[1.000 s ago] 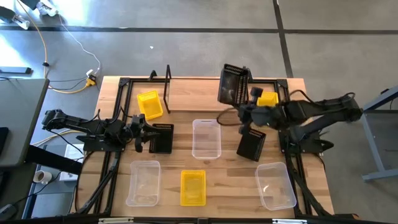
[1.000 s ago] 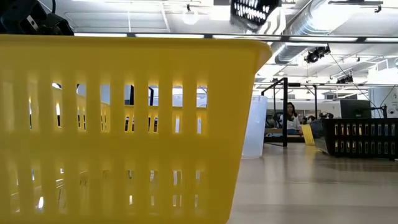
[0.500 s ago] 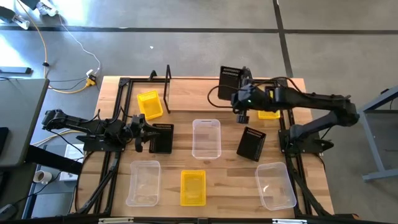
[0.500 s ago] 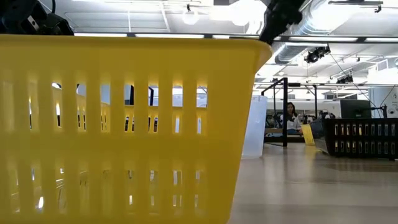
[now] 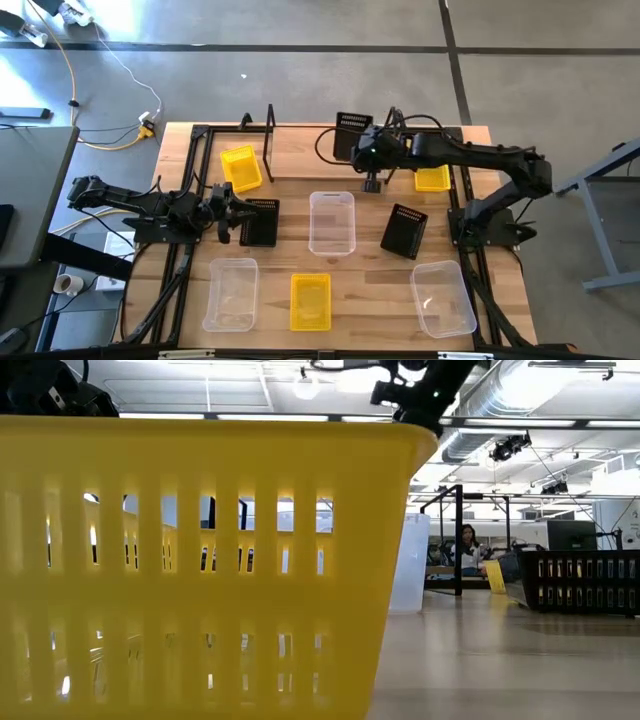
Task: Stack baskets on shelf by color
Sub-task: Put the bottom black bin on the shelf
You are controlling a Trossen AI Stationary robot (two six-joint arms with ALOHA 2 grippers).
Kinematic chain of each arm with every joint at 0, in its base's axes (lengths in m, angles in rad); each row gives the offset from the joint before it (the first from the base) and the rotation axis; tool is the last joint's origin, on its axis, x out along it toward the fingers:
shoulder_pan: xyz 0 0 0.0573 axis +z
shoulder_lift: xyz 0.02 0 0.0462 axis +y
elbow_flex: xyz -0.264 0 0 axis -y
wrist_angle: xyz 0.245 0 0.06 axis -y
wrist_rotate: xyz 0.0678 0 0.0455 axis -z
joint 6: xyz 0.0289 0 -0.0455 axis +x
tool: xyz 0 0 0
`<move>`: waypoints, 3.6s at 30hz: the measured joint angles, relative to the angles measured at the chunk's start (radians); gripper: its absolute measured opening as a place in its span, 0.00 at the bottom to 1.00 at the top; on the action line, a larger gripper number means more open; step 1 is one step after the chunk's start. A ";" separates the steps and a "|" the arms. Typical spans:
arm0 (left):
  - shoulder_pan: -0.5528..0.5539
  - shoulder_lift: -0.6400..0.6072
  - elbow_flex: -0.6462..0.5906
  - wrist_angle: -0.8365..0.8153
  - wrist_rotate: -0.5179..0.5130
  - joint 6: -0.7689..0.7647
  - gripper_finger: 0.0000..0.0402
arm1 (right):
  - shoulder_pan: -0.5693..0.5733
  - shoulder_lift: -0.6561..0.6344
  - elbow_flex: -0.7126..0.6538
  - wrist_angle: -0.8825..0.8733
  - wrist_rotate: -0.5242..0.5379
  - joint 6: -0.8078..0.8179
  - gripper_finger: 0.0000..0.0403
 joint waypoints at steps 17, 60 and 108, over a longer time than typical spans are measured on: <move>0.000 0.000 0.000 0.000 0.000 -0.003 0.31 | -0.022 -0.091 -0.231 0.168 -0.017 0.045 0.00; 0.000 0.000 0.000 0.003 -0.027 -0.044 0.31 | -0.149 -0.103 -0.442 0.289 -0.107 -0.192 0.00; 0.000 0.000 0.000 0.003 -0.026 -0.080 0.31 | -0.095 -0.049 -0.413 0.231 0.015 -0.131 0.00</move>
